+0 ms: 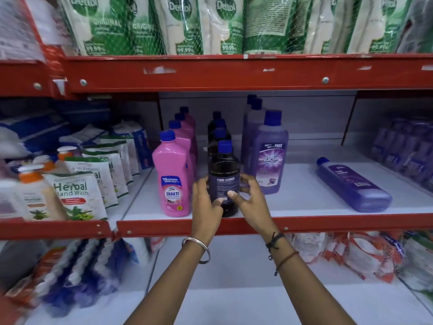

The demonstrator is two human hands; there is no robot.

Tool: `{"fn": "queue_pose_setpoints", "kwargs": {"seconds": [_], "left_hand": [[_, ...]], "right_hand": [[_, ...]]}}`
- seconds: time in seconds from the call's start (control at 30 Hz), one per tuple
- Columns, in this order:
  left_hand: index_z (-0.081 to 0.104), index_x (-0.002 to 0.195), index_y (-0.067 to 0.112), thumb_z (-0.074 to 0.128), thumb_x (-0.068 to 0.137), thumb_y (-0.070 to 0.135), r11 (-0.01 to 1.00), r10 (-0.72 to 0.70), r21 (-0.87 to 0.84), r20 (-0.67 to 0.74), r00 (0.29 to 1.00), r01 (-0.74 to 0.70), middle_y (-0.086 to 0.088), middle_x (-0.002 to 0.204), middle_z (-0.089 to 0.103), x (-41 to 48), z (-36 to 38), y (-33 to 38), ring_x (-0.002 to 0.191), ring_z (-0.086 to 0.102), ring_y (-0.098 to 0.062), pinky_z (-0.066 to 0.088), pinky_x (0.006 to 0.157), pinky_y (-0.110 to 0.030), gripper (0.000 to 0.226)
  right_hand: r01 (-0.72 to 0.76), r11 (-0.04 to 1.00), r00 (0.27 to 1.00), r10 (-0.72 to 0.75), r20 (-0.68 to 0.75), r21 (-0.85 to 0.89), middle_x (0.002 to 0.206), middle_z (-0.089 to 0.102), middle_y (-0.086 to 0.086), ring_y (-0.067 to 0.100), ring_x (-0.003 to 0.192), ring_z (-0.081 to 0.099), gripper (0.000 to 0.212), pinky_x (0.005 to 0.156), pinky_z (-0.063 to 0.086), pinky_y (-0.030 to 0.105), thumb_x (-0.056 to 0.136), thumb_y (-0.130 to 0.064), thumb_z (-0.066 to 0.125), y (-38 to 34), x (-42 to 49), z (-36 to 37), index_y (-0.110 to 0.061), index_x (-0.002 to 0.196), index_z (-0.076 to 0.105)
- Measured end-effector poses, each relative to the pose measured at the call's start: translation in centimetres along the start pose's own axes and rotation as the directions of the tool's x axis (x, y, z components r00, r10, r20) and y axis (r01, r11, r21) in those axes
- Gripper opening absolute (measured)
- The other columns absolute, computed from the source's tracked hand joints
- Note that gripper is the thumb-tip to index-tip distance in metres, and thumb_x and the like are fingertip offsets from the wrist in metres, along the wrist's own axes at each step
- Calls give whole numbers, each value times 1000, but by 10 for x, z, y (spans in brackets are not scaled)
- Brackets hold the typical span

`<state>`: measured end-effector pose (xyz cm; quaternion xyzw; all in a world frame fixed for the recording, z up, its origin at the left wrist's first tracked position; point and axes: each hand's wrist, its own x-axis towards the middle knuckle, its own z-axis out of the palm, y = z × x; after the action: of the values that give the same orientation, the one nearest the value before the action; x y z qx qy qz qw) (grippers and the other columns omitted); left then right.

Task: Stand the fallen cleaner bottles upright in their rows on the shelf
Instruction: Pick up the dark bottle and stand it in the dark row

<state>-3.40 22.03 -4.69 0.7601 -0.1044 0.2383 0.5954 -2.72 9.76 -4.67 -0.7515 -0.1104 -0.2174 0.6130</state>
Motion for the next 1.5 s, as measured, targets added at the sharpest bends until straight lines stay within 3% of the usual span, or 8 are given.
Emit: {"fn": "queue_pose_setpoints", "kwargs": {"seconds": [0.23, 0.43, 0.57, 0.73, 1.0, 1.13, 1.33, 1.5], "left_hand": [[54, 116, 17, 44, 82, -11, 994, 108, 32, -35, 994, -107, -4, 115, 56, 0, -14, -8, 101, 57, -10, 47, 89, -22, 45], [48, 126, 25, 67, 78, 8, 997, 71, -38, 92, 993, -67, 1, 117, 54, 1, -14, -14, 95, 57, -3, 45, 82, -10, 54], [33, 135, 29, 75, 72, 17, 997, 31, -80, 180, 983, -17, 11, 131, 50, 7, -9, -6, 116, 51, -2, 40, 92, -11, 77], [31, 137, 34, 68, 77, 6, 998, 2, -66, 160, 987, 8, -2, 129, 57, 6, -14, -8, 116, 57, -17, 49, 99, -36, 76], [31, 133, 41, 64, 79, 4, 997, 33, 69, 51, 998, -36, -1, 126, 56, -1, -11, -9, 115, 54, -19, 50, 97, -44, 73], [31, 135, 25, 62, 80, 5, 994, 23, 105, -35, 999, -20, -7, 131, 47, -8, 1, -10, 122, 47, -23, 44, 103, -46, 67], [49, 118, 8, 56, 82, 7, 947, 321, 145, -352, 879, -287, -14, 131, 44, -21, 38, 26, 123, 34, -12, 24, 108, -17, 36], [52, 112, 8, 52, 83, 9, 887, 459, 75, -43, 887, -456, -12, 120, 51, -19, 105, 67, 112, 40, -11, 24, 100, -6, 29]], "right_hand": [[-11, 999, 986, 5, -169, -37, 107, 64, 3, 18, 101, 62, 26, 75, 45, 4, 83, -14, 66, 7, -1, 8, -17, 106, 55], [-80, 990, 997, 79, 20, 117, 115, 67, 0, 16, 110, 63, 23, 97, 51, 38, 86, -43, 57, 9, -7, 2, -33, 107, 58], [-81, 989, 989, 64, 134, 121, 117, 67, 7, 18, 107, 65, 22, 94, 53, 35, 88, -33, 58, 1, -3, 0, -27, 109, 63], [-61, 993, 998, 58, 33, 103, 106, 69, -2, 6, 99, 66, 20, 84, 53, 21, 88, -20, 61, 2, 0, 0, -26, 107, 61], [-89, 989, 996, 90, -7, 116, 112, 70, 12, 16, 99, 67, 30, 89, 54, 33, 90, -16, 57, 0, 3, 3, -7, 118, 61], [-86, 993, 996, 87, -3, 81, 115, 68, 9, 11, 100, 65, 34, 91, 53, 31, 89, -19, 58, -3, -2, -1, -8, 122, 59], [-68, 997, 988, 74, -133, 48, 115, 69, 6, 16, 107, 64, 30, 95, 52, 38, 87, -25, 61, 0, -6, -56, -14, 115, 61], [-30, 999, 977, 21, -213, -36, 109, 69, 7, 17, 102, 66, 22, 89, 52, 25, 88, -12, 60, -1, 3, -125, -11, 109, 61]]}}
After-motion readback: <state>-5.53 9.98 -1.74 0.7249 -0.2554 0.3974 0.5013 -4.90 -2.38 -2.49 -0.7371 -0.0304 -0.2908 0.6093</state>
